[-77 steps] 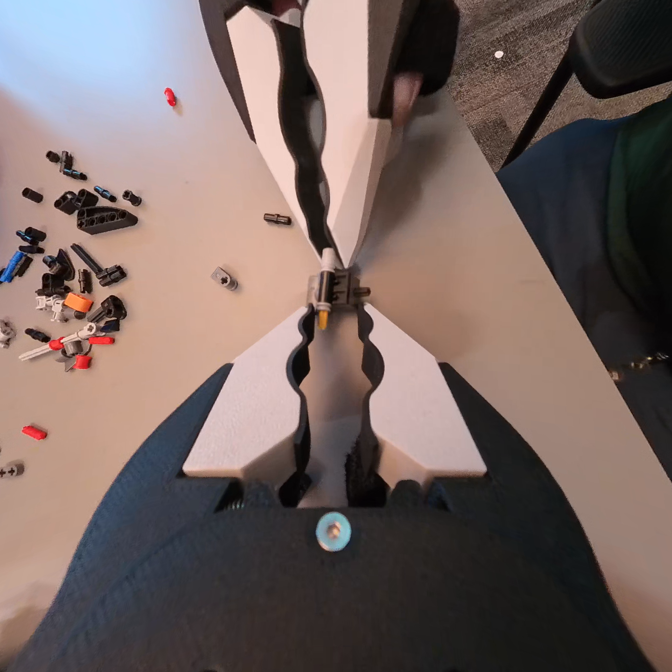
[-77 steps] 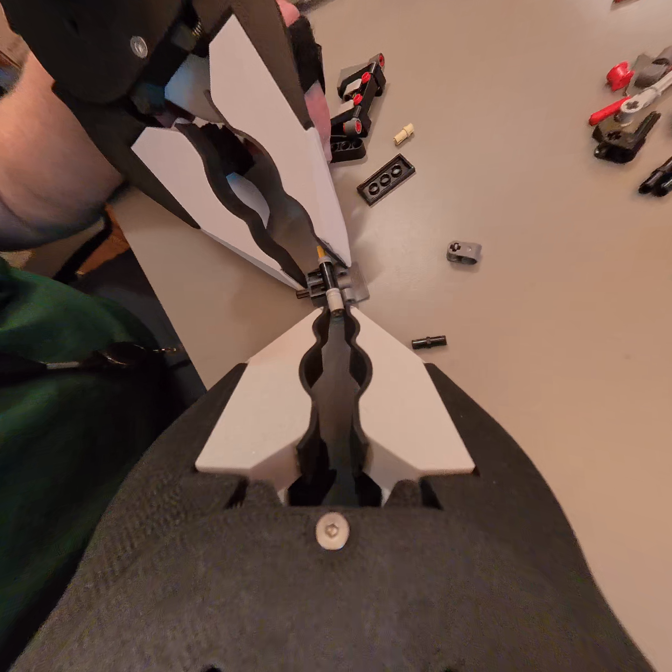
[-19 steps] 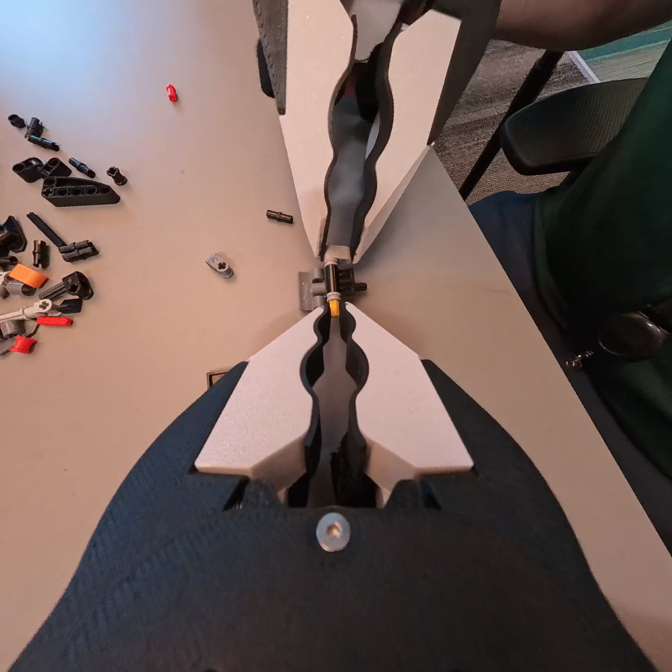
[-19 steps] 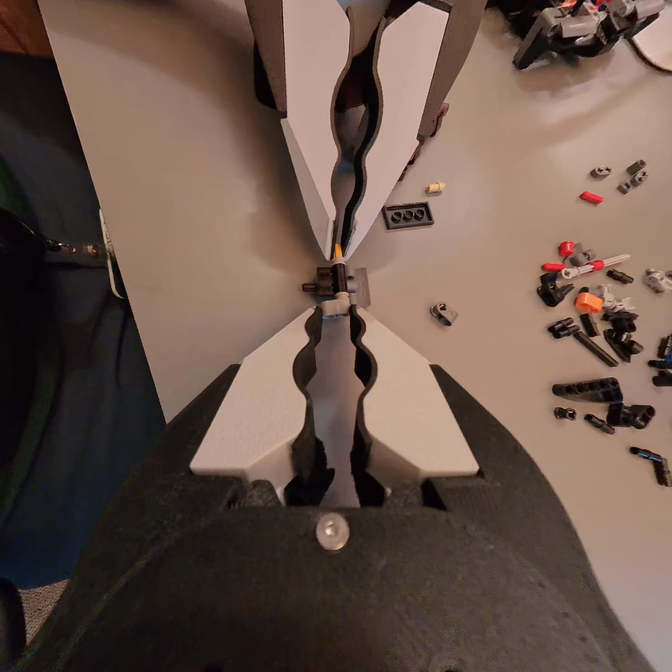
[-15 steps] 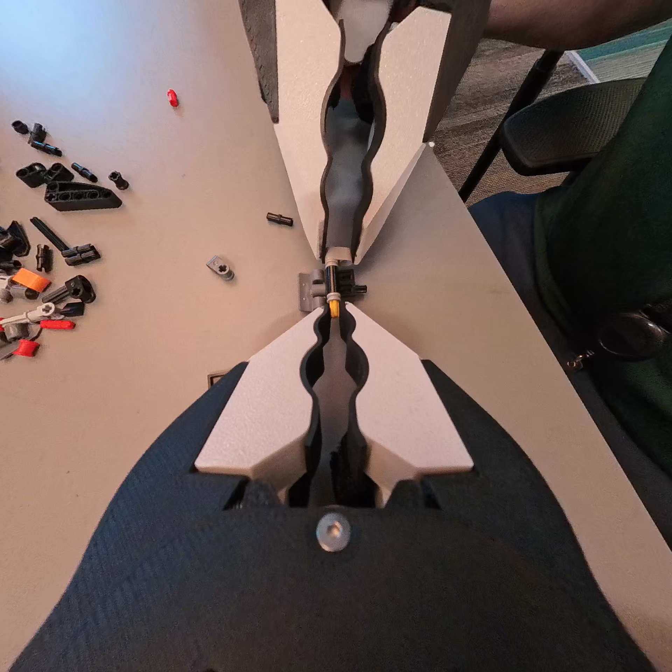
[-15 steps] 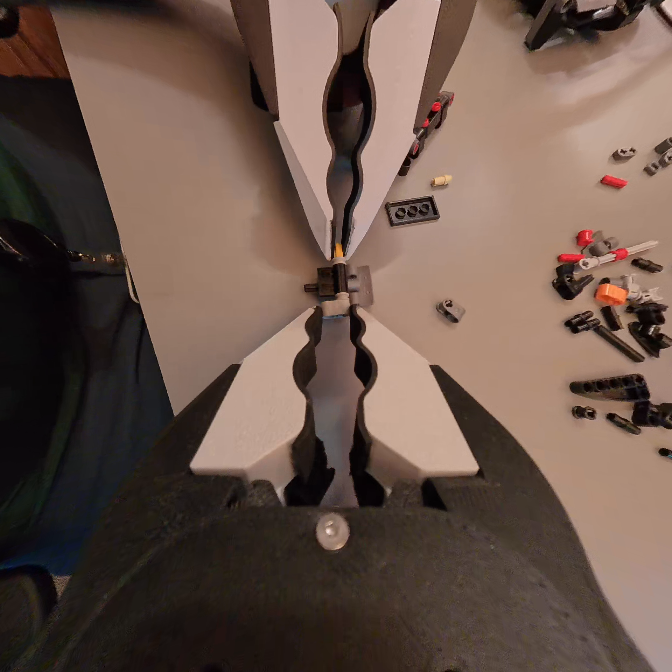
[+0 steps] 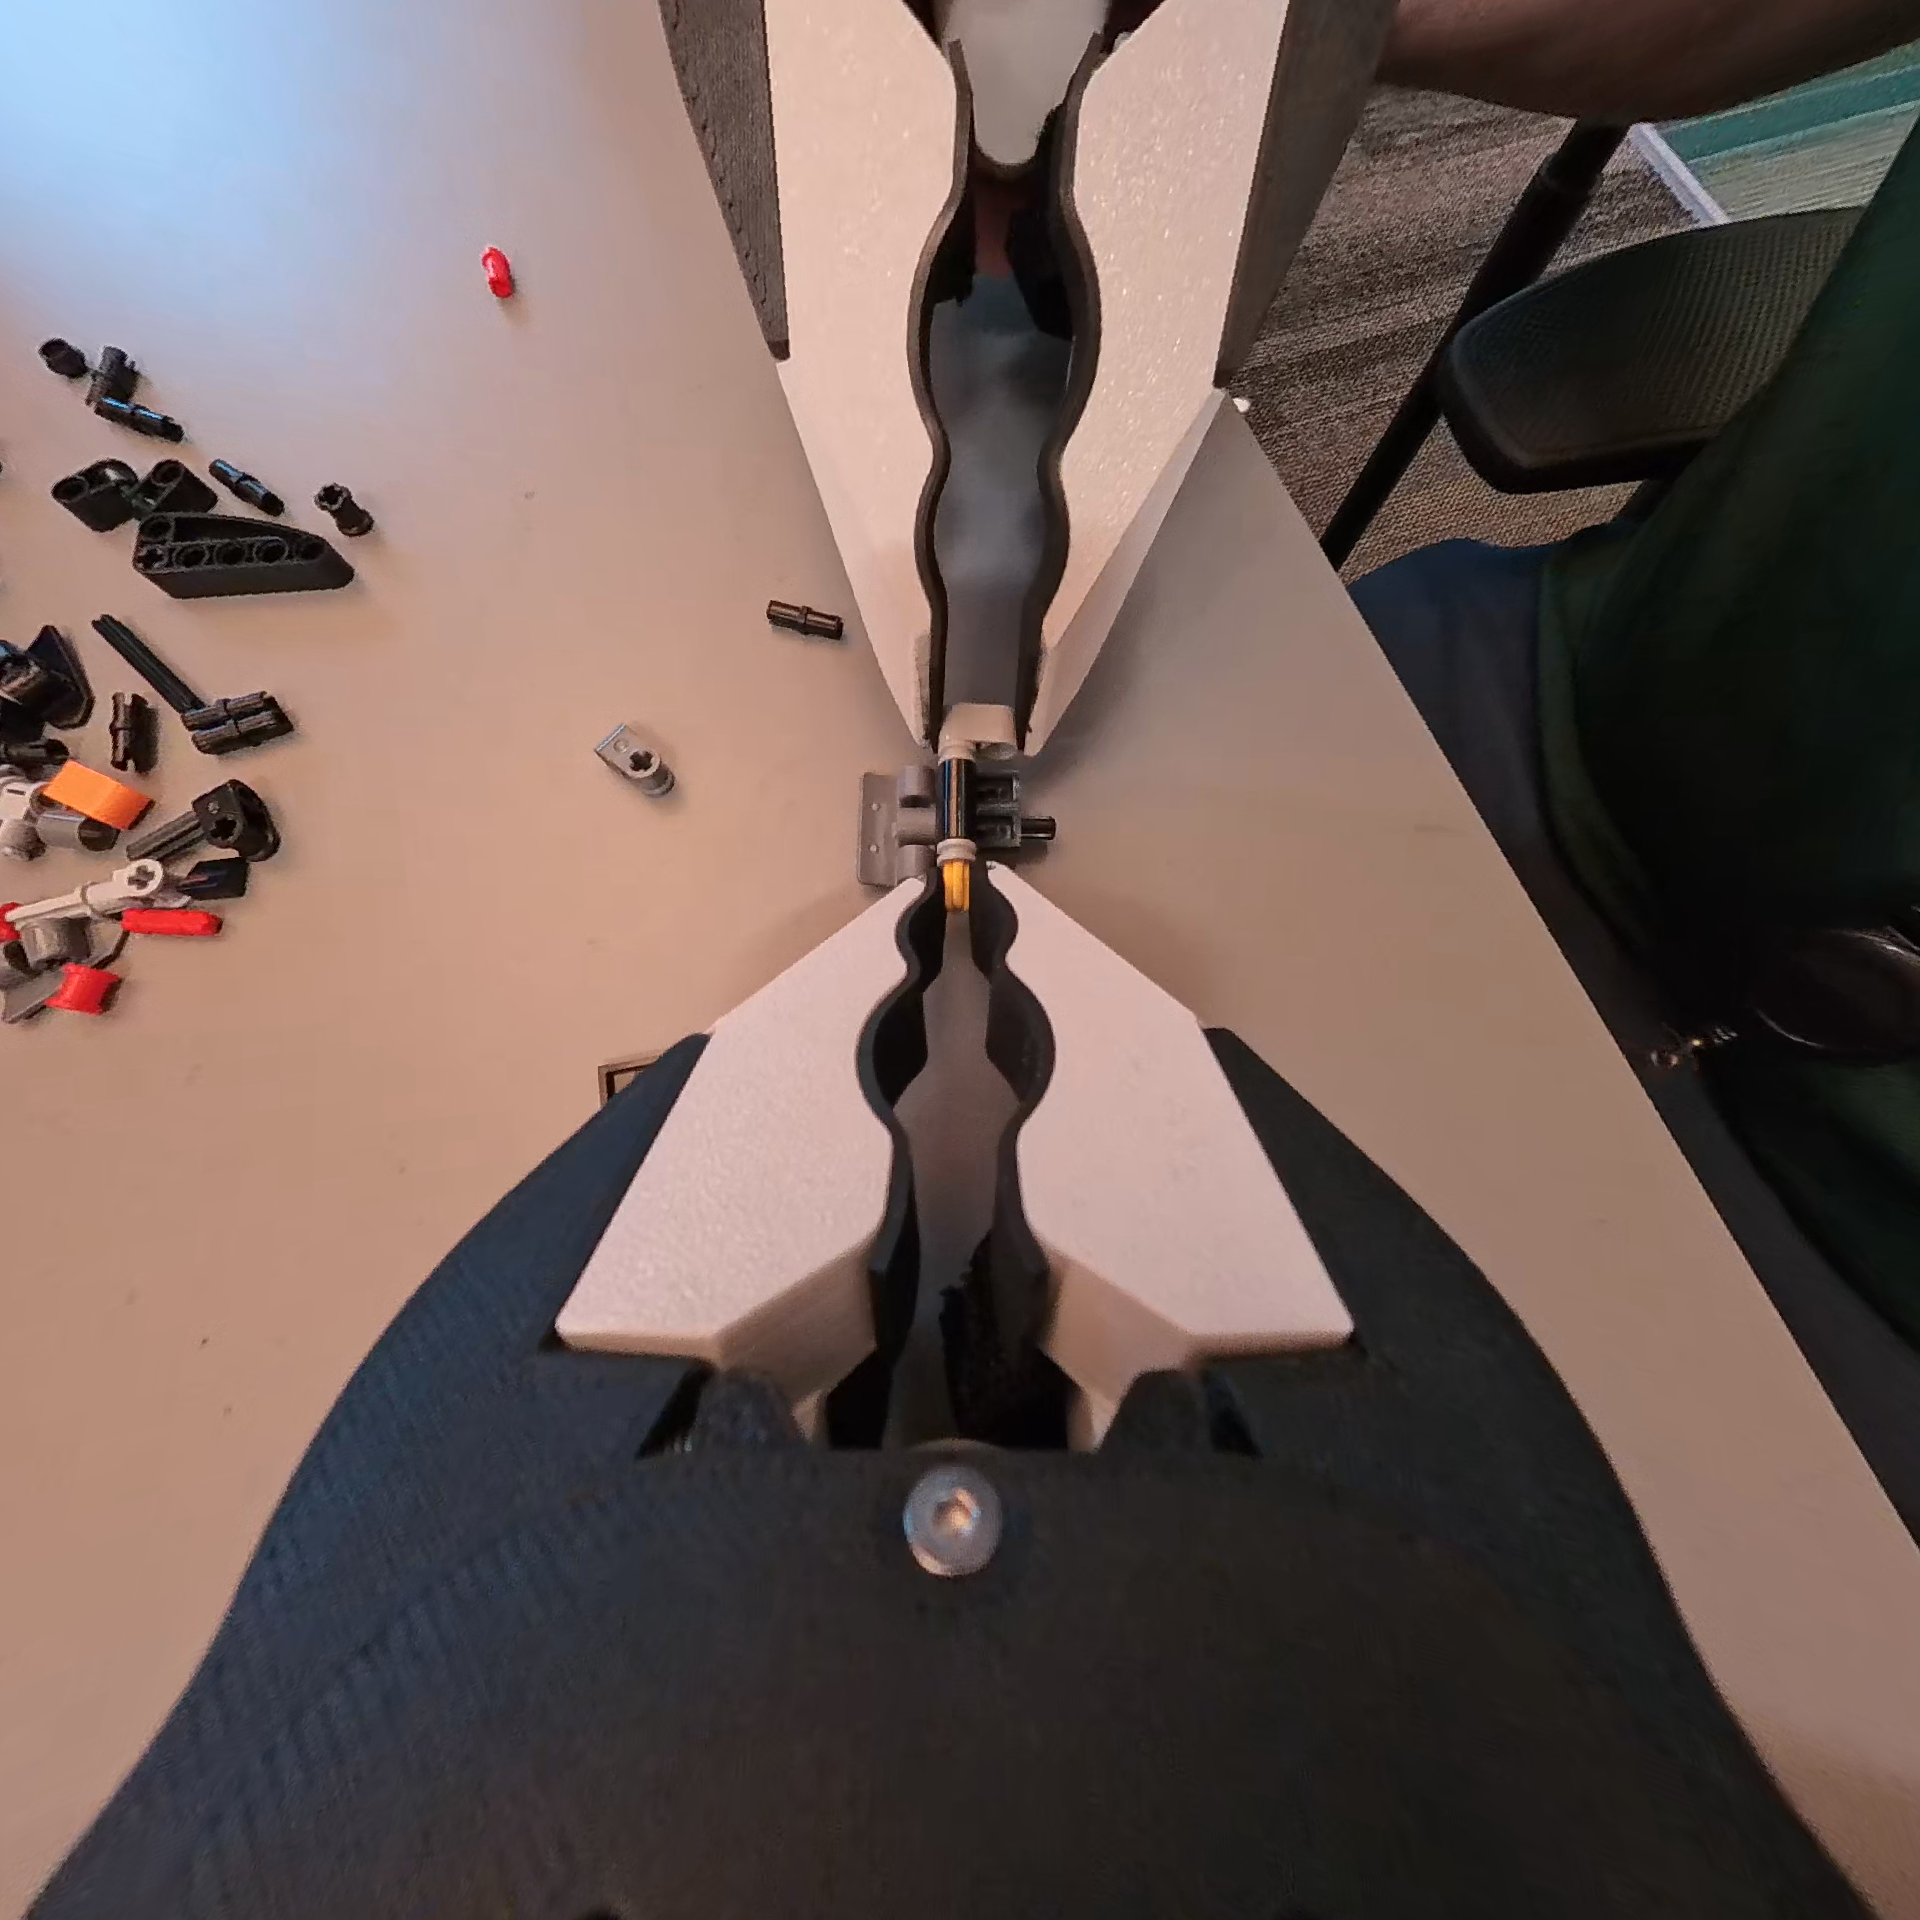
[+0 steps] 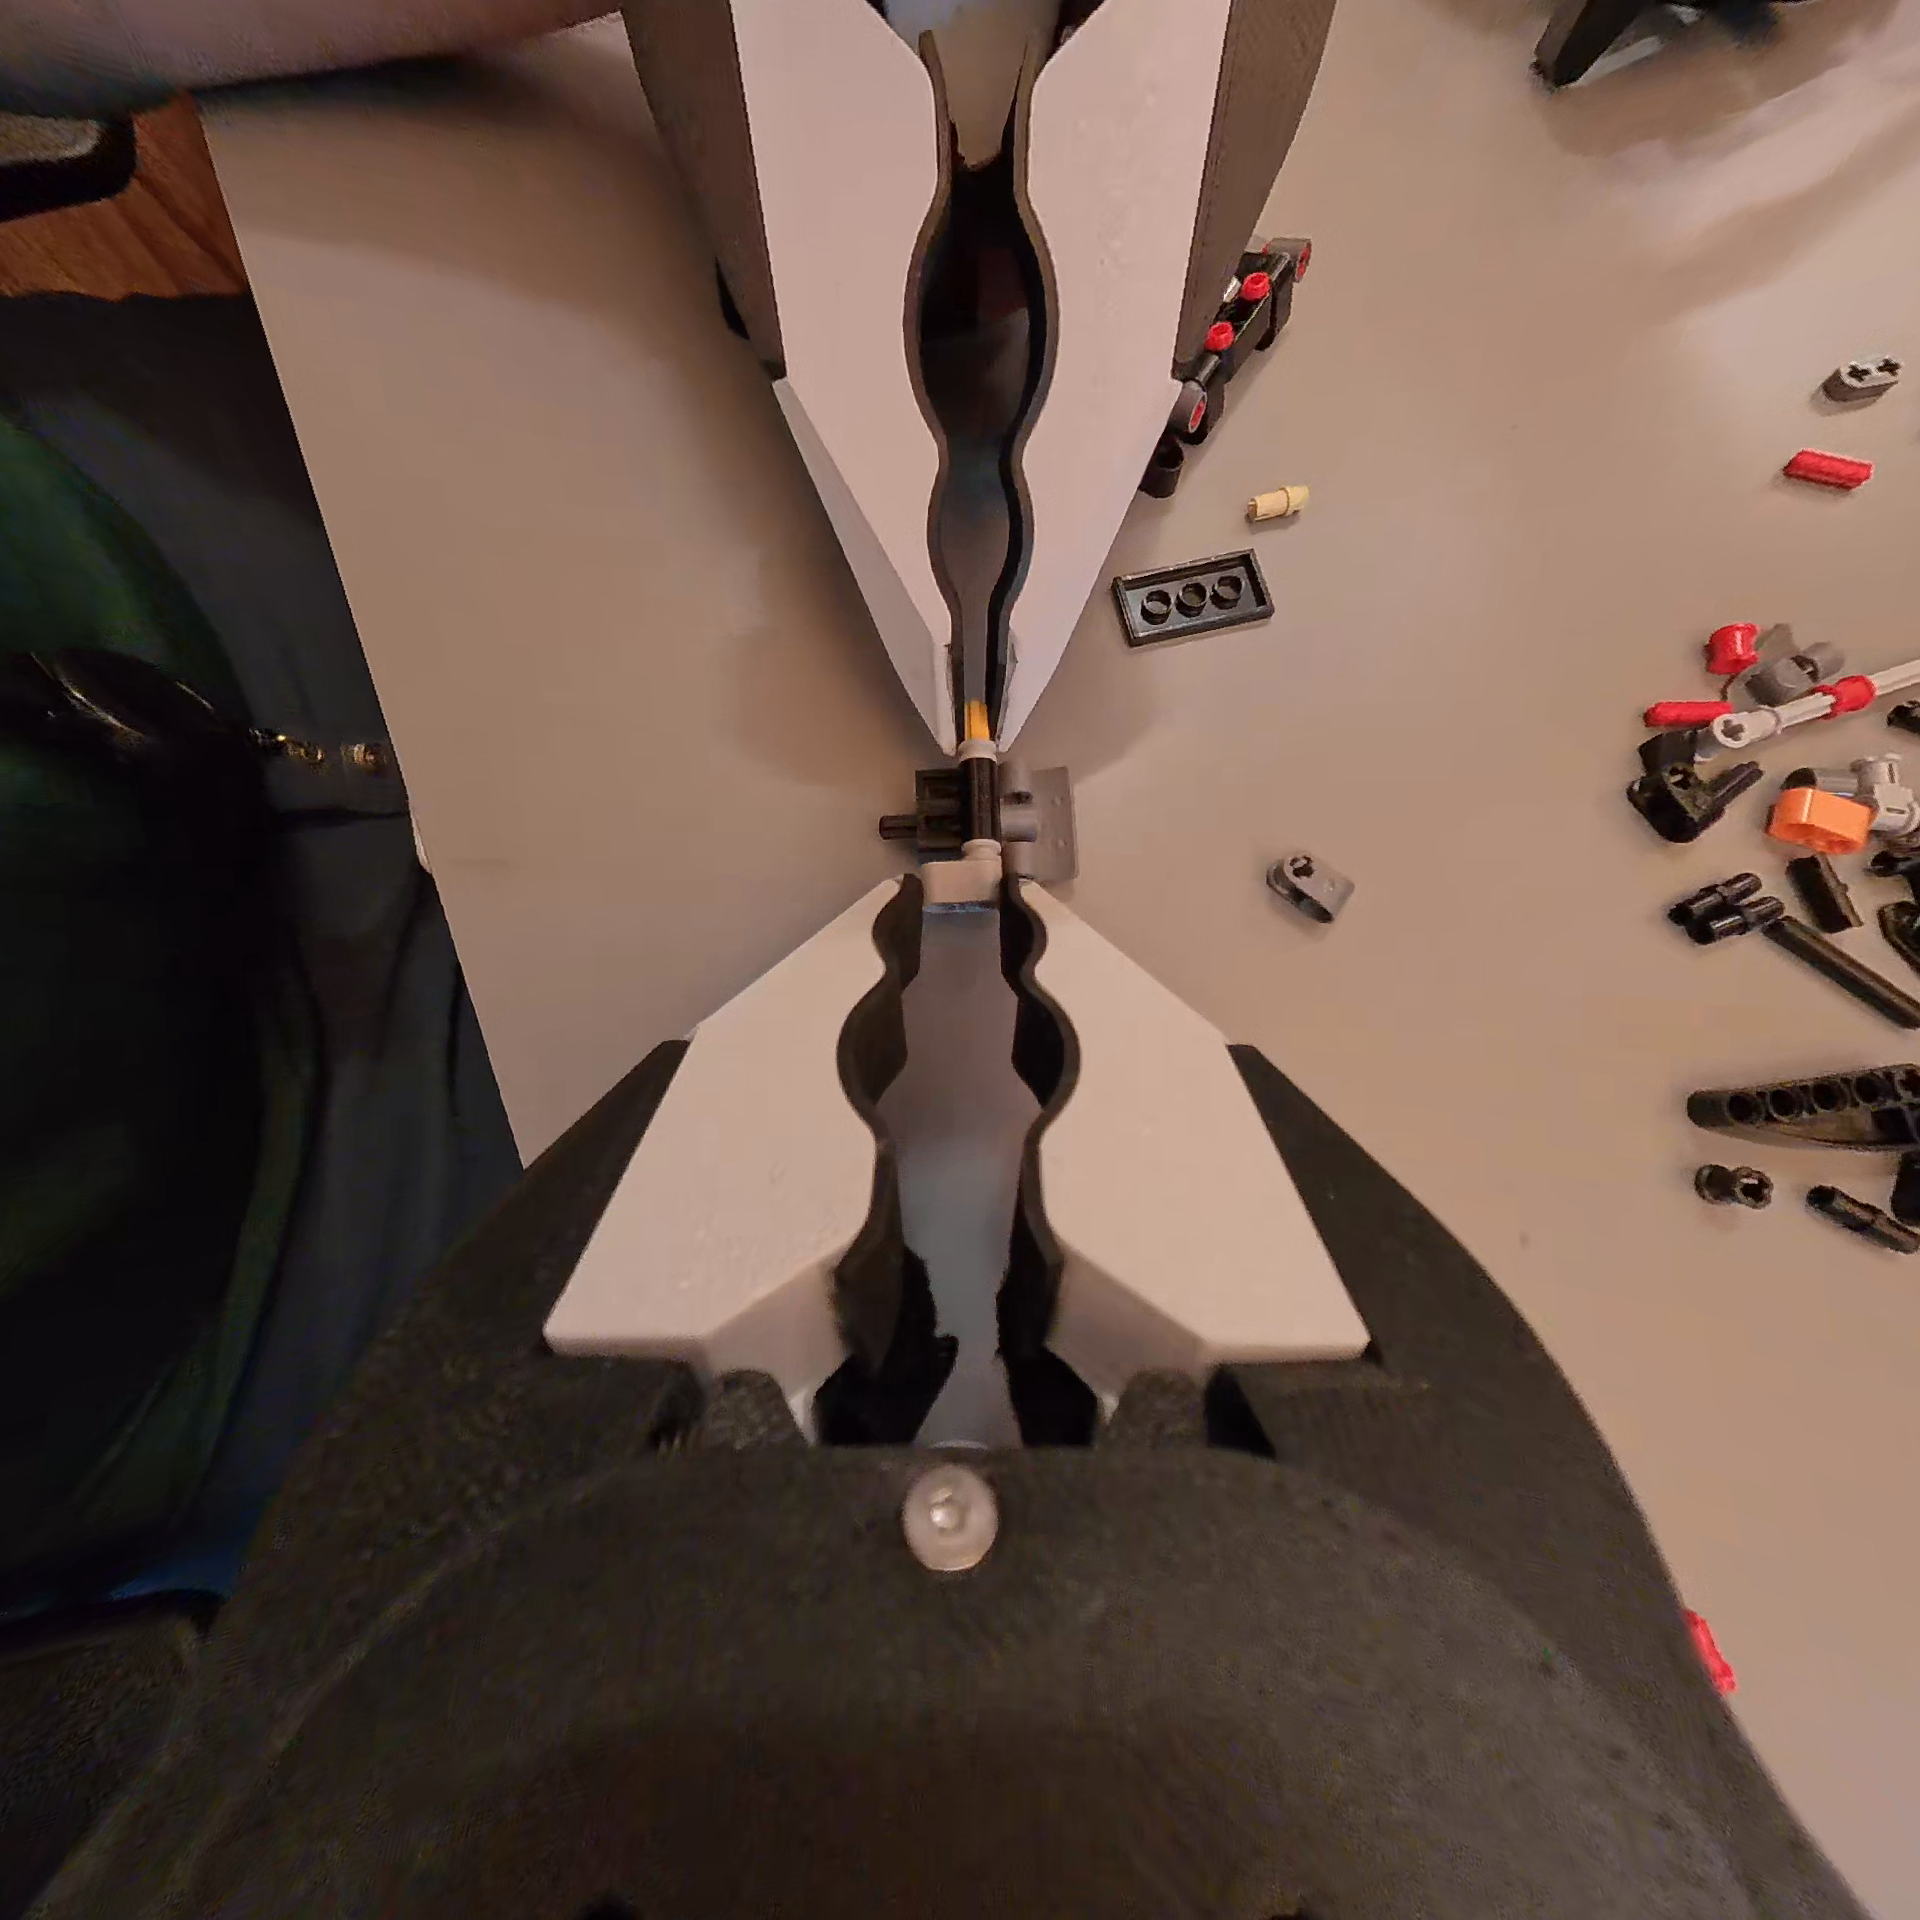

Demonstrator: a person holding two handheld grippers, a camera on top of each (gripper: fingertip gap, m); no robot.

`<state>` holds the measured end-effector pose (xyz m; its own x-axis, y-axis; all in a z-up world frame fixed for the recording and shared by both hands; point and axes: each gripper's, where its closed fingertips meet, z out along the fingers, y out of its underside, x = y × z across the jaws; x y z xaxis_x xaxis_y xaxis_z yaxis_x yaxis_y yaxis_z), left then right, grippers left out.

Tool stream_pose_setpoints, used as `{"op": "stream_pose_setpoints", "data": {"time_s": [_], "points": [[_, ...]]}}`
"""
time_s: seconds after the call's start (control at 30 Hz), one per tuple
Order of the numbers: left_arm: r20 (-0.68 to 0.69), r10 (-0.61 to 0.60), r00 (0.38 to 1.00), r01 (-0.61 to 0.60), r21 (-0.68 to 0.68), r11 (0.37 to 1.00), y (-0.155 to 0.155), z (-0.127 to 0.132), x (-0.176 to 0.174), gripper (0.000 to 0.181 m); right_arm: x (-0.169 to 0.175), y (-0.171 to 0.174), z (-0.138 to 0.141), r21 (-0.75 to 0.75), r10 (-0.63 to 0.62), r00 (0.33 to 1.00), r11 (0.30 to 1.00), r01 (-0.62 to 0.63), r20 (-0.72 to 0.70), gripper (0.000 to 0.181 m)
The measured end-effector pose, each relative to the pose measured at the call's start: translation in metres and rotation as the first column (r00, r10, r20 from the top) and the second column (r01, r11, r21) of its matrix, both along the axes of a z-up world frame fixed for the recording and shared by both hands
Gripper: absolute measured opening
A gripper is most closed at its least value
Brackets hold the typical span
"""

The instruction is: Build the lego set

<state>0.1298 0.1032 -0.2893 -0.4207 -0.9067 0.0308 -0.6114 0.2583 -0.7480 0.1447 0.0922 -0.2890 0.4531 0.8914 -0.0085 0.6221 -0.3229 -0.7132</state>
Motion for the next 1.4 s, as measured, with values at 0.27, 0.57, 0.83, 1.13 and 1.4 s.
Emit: {"op": "stream_pose_setpoints", "data": {"time_s": [0.27, 0.57, 0.83, 1.13, 1.4], "points": [[0.000, 0.003, 1.000, -0.003, 0.008, 1.000, 0.0002, -0.0002, -0.0002, 0.003, -0.0005, 0.0004, 0.0000, -0.009, -0.015, 1.000, 1.000, 0.015, -0.004, 0.013], [0.003, 0.003, 1.000, -0.003, 0.001, 1.000, 0.0007, -0.0003, -0.0016, 0.003, -0.0032, 0.0009, -0.0001, -0.015, -0.032, 0.999, 0.999, 0.032, -0.010, 0.013], [0.006, 0.003, 1.000, -0.003, 0.009, 1.000, 0.0005, -0.0003, -0.0008, 0.003, -0.0032, 0.0012, -0.0003, -0.012, -0.049, 0.999, 0.999, 0.049, -0.015, 0.013], [0.007, 0.003, 1.000, -0.003, 0.018, 1.000, 0.0005, -0.0004, -0.0007, 0.003, -0.0033, 0.0012, -0.0005, -0.017, -0.065, 0.998, 0.998, 0.064, -0.026, 0.013], [0.013, 0.000, 1.000, -0.001, 0.023, 1.000, 0.0015, -0.0003, -0.0011, 0.003, -0.0036, 0.0021, -0.0006, -0.017, -0.062, 0.998, 0.998, 0.061, -0.027, 0.013]]}}
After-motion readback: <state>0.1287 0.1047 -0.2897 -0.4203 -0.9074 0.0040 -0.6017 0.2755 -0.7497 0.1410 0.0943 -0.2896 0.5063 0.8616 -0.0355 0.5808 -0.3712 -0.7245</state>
